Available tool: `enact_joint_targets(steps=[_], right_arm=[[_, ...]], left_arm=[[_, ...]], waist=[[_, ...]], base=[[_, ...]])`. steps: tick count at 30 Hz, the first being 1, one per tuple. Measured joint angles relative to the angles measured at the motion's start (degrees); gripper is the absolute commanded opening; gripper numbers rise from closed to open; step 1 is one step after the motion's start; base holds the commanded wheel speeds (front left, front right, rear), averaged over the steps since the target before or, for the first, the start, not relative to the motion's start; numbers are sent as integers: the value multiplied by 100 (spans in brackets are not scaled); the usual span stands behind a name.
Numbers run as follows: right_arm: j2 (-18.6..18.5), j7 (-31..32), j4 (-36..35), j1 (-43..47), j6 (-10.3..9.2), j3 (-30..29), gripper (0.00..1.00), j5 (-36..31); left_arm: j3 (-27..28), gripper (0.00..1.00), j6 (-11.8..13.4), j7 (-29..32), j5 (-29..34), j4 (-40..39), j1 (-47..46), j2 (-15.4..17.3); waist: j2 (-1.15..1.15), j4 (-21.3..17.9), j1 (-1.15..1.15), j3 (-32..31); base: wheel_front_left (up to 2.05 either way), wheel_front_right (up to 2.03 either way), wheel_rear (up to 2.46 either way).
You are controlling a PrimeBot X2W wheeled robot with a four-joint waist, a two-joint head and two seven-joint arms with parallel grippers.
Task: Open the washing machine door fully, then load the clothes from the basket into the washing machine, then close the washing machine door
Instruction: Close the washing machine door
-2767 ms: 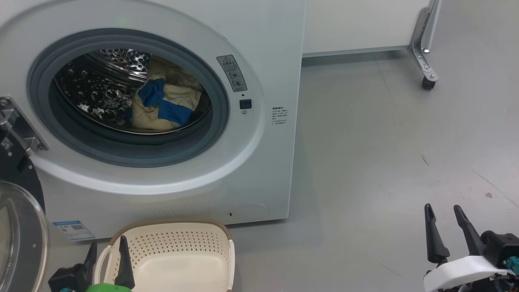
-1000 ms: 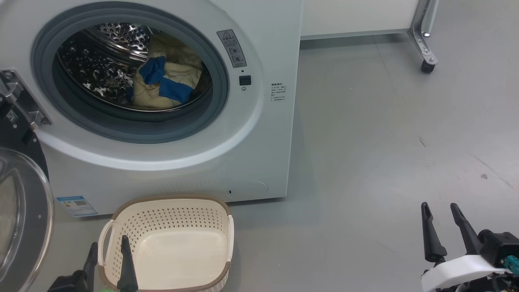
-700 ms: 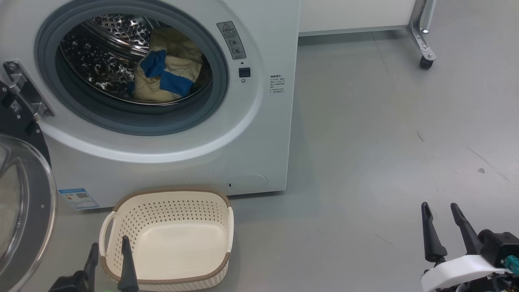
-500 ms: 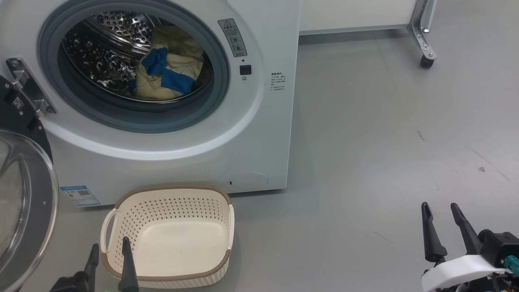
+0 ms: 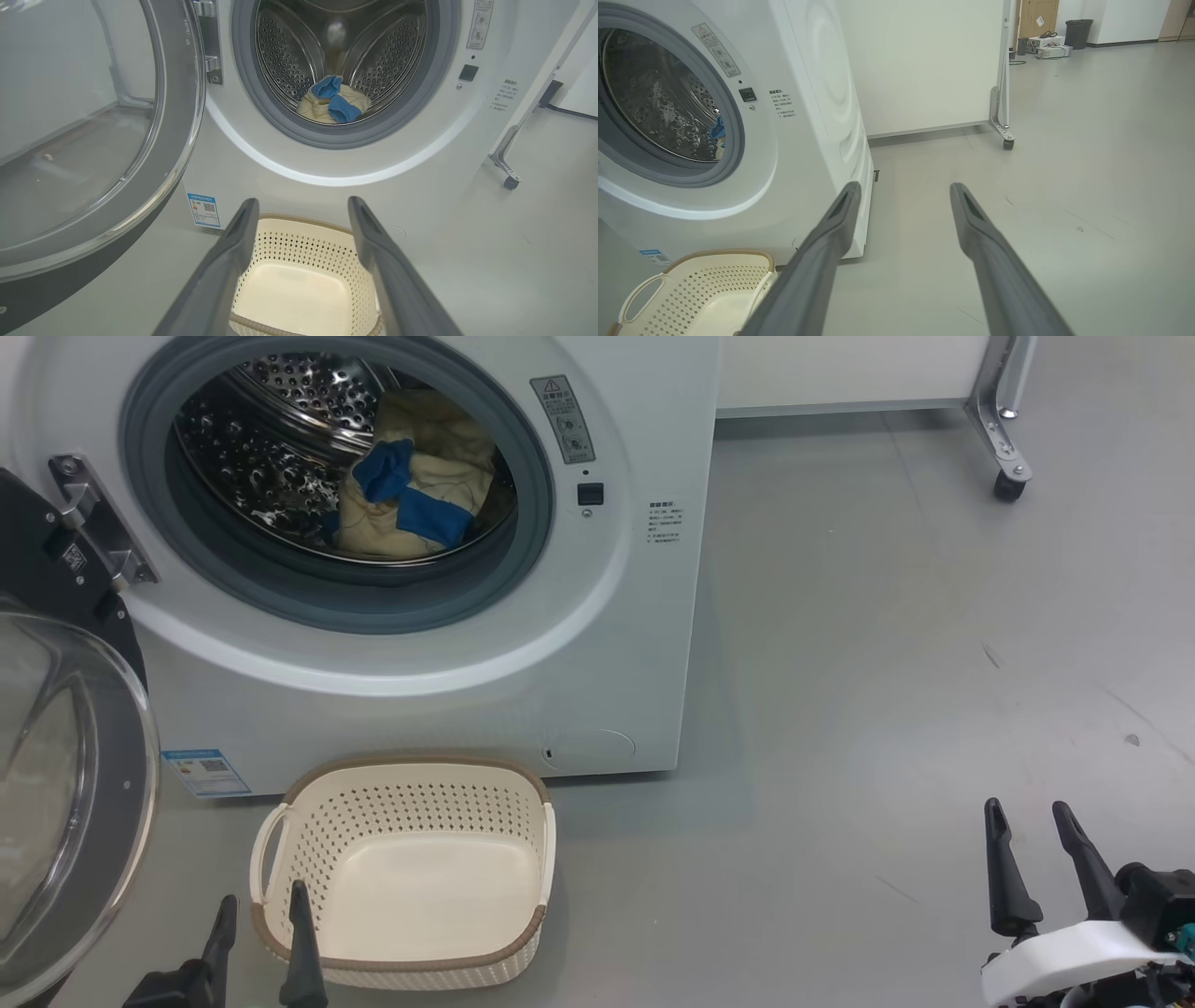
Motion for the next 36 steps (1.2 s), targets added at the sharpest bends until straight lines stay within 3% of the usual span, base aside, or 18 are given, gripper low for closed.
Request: enact_joint_targets(steps=[13, 21, 36], right_arm=[[1, 0, -45, 3, 0, -37, 100, 0], [-29, 0, -79, 2, 0, 36, 100, 0], [-51, 0, -49, 4, 0, 182, 100, -1]], left_arm=[[-22, 100, 71, 0, 34, -219, -2, 1], [24, 100, 242, 0, -10, -372, -2, 2], [25, 100, 315, 0, 26, -547, 2, 3]], waist=[[0, 600, 0, -6], [0, 1188, 0, -6], [0, 2388, 0, -17]], base=[[0, 0, 0], [0, 0, 0], [0, 0, 0]])
